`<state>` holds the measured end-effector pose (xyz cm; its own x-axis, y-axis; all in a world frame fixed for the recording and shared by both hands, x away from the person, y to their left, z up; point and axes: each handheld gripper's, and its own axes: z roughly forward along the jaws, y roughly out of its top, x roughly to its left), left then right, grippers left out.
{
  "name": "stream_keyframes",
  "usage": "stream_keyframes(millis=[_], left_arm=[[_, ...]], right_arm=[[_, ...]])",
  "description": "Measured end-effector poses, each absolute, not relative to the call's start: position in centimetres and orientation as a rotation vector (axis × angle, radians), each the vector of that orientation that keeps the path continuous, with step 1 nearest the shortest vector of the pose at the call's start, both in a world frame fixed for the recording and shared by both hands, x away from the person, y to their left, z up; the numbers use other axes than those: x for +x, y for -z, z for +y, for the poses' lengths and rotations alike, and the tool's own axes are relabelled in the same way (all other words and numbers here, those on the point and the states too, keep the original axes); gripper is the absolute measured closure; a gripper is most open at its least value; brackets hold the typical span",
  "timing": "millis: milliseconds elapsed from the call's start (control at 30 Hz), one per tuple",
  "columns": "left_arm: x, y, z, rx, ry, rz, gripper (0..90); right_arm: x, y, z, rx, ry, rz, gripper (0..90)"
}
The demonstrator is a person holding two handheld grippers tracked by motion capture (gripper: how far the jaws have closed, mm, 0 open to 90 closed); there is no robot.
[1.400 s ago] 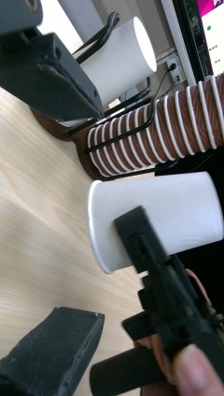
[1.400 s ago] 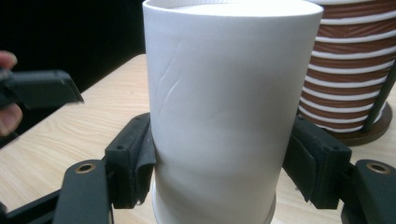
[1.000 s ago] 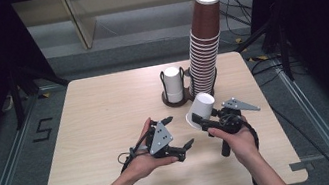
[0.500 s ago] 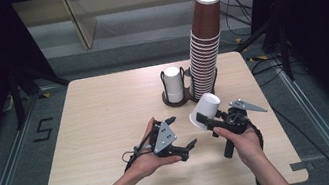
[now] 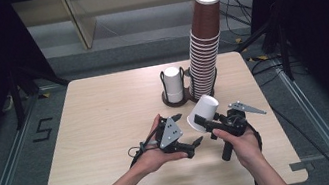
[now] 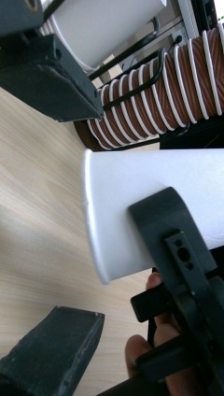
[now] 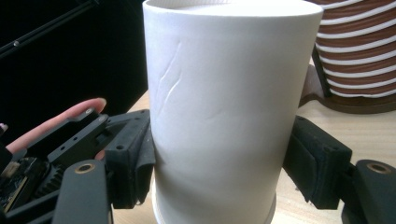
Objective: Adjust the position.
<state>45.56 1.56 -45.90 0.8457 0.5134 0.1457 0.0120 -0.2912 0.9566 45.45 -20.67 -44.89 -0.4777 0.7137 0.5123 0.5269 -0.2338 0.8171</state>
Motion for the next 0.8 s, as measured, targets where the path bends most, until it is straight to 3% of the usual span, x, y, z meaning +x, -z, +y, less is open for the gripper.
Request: stream_keyframes(millis=[667, 800], left_arm=[[46.4, 46.5, 0.0, 1.824, -0.475, 0.415, 4.1], [46.5, 46.5, 0.0, 1.827, -0.467, 0.408, 7.8]], right_arm=[[44.9, 45.1, -20.2, 1.529, -1.833, 1.854, 30.8], [44.9, 45.3, -20.2, 1.514, -1.827, 1.854, 30.8]])
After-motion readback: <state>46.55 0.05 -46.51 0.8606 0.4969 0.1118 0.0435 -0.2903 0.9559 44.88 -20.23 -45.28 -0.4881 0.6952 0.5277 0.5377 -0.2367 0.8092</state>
